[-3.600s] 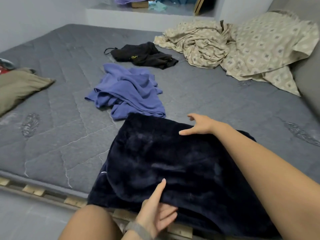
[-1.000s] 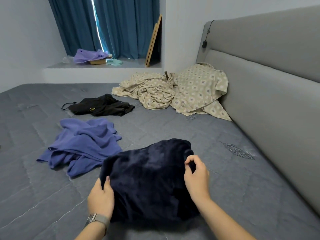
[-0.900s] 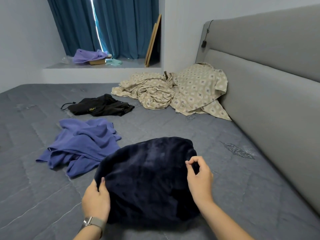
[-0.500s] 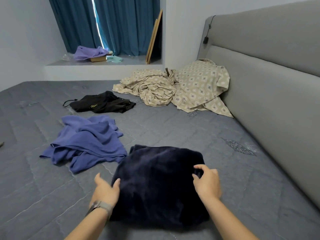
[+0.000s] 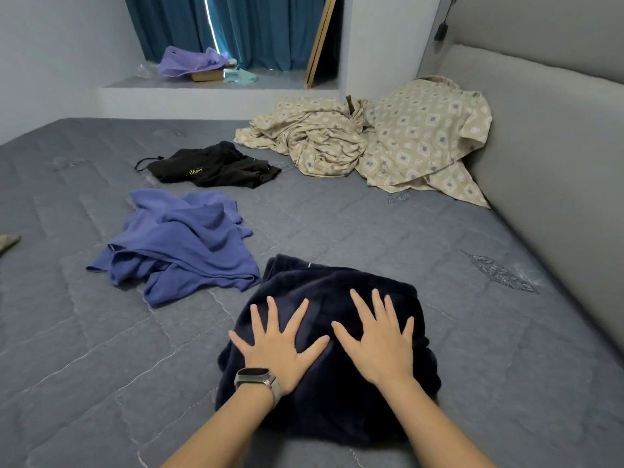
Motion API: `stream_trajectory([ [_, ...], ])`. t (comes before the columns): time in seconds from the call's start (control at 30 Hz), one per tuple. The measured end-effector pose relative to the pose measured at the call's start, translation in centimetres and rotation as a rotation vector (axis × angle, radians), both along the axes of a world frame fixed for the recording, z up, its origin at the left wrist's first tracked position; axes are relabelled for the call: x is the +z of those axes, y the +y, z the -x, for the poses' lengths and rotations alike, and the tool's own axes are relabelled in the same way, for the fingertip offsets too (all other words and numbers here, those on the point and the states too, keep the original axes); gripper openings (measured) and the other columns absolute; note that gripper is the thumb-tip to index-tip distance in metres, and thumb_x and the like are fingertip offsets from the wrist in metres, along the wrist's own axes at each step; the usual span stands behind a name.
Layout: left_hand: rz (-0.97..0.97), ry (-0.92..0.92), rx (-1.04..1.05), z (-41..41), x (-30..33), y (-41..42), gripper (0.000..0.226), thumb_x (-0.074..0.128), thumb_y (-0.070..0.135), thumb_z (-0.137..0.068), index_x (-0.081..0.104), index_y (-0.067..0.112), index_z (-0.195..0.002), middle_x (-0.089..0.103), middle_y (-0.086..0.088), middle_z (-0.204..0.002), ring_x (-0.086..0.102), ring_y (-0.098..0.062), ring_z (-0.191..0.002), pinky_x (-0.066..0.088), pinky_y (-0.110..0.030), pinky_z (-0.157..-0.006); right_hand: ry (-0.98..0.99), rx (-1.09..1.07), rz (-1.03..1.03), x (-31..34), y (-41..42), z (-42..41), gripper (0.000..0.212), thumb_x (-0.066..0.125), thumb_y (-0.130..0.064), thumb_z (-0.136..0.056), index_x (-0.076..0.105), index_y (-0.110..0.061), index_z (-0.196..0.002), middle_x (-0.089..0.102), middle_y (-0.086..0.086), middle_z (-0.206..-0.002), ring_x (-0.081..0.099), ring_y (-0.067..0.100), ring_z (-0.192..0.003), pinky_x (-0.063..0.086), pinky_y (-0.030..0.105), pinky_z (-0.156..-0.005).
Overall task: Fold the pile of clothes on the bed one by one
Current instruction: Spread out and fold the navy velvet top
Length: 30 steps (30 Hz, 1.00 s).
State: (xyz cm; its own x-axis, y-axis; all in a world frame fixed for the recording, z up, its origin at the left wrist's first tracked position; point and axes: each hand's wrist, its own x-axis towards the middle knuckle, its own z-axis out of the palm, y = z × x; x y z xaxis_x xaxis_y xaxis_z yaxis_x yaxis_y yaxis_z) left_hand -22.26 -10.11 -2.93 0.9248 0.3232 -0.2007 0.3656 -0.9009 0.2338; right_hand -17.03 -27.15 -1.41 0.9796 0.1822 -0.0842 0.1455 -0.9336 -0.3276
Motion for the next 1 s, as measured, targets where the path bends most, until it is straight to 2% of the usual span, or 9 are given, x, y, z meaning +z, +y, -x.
stream_trajectory([
  [0.2, -0.015, -0.108, 0.057, -0.9, -3.3, -0.6, 0.073, -0.022, 0.085, -0.062, -0.023, 0.064, -0.133, -0.02, -0.004, -0.159, -0.021, -0.031, -0.145, 0.0, -0.072, -0.105, -0.007, -0.106, -0.077, -2.4, 0.3, -1.0, 0.087, 0.025, -0.084, -0.077, 0.0, -0.045, -0.15, -0.006, -0.004, -0.162, -0.013, 0.018, -0.148, 0.0, 0.056, -0.117],
  [0.3, 0.027, -0.111, 0.118, -1.4, -3.8, -0.9, 0.058, -0.004, 0.068, -0.09, 0.013, 0.055, -0.143, 0.026, -0.011, -0.156, 0.022, -0.036, -0.143, 0.024, -0.075, -0.098, -0.03, -0.109, -0.056, -2.9, 0.6, -1.3, 0.08, 0.021, -0.079, -0.081, 0.0, -0.044, -0.15, -0.004, -0.003, -0.162, -0.008, 0.019, -0.149, 0.004, 0.056, -0.116],
  [0.37, 0.018, -0.095, 0.114, -1.6, -3.6, -0.9, 0.056, 0.003, 0.062, -0.094, 0.025, 0.049, -0.143, 0.036, -0.011, -0.151, 0.033, -0.036, -0.139, 0.03, -0.075, -0.095, -0.025, -0.102, -0.067, -2.8, 0.5, -1.6, 0.072, 0.018, -0.072, -0.086, 0.004, -0.044, -0.15, -0.001, -0.004, -0.162, -0.006, 0.018, -0.149, 0.005, 0.055, -0.117],
  [0.5, 0.276, -0.126, 0.348, -2.0, -1.5, -0.4, 0.088, 0.014, 0.082, -0.074, 0.001, 0.038, -0.15, -0.007, 0.001, -0.161, -0.013, -0.023, -0.147, -0.002, -0.057, -0.115, 0.034, -0.14, -0.401, -2.2, -0.7, -1.6, 0.055, 0.011, -0.065, -0.093, 0.03, -0.05, -0.142, 0.018, -0.012, -0.159, 0.007, 0.01, -0.147, 0.006, 0.045, -0.119],
  [0.6, 0.589, -0.162, 0.768, -2.5, 0.7, 1.1, 0.128, 0.066, 0.079, -0.059, 0.007, 0.013, -0.151, 0.011, -0.01, -0.158, 0.009, -0.027, -0.146, 0.011, -0.044, -0.118, 0.035, -0.347, -0.588, -1.7, -2.0, -0.7, 0.058, 0.044, -0.068, -0.086, 0.044, -0.042, -0.138, 0.034, -0.006, -0.151, 0.025, 0.018, -0.14, 0.02, 0.045, -0.116],
  [0.67, 0.723, -0.081, 0.888, -2.7, 0.8, 2.6, 0.146, 0.074, 0.083, -0.034, 0.023, 0.006, -0.147, 0.032, -0.012, -0.149, 0.034, -0.029, -0.137, 0.027, -0.042, -0.115, 0.128, -0.568, -0.549, -2.1, -3.4, 0.0, 0.095, 0.062, -0.076, -0.067, 0.033, -0.03, -0.146, 0.032, 0.005, -0.151, 0.028, 0.028, -0.138, 0.023, 0.048, -0.114],
  [0.73, 0.808, 0.005, 0.864, -2.7, 0.5, 3.7, 0.148, 0.074, 0.084, -0.017, 0.043, 0.006, -0.138, 0.05, -0.009, -0.137, 0.052, -0.03, -0.122, 0.04, -0.042, -0.107, 0.268, -0.697, -0.57, -2.4, -4.8, 0.4, 0.121, 0.068, -0.085, -0.046, 0.039, -0.019, -0.143, 0.043, 0.012, -0.143, 0.038, 0.031, -0.134, 0.032, 0.047, -0.112],
  [0.8, 0.849, 0.04, 0.757, -2.8, 0.7, 4.2, 0.134, 0.08, 0.078, -0.02, 0.054, 0.005, -0.13, 0.059, -0.01, -0.127, 0.059, -0.029, -0.112, 0.046, -0.041, -0.101, 0.376, -0.669, -0.658, -2.5, -6.0, 0.1, 0.117, 0.07, -0.089, -0.03, 0.059, -0.021, -0.125, 0.064, 0.004, -0.12, 0.059, 0.026, -0.112, 0.048, 0.044, -0.099],
  [1.0, 0.974, 0.201, 0.482, -3.4, 1.1, 8.6, 0.098, 0.088, 0.067, -0.037, 0.067, 0.011, -0.115, 0.073, -0.006, -0.104, 0.07, -0.026, -0.093, 0.052, -0.04, -0.093, 0.816, -0.459, -1.038, -0.7, -7.1, -1.3, 0.087, 0.094, -0.052, -0.042, 0.067, -0.014, -0.115, 0.074, 0.008, -0.102, 0.071, 0.027, -0.095, 0.052, 0.042, -0.095],
])
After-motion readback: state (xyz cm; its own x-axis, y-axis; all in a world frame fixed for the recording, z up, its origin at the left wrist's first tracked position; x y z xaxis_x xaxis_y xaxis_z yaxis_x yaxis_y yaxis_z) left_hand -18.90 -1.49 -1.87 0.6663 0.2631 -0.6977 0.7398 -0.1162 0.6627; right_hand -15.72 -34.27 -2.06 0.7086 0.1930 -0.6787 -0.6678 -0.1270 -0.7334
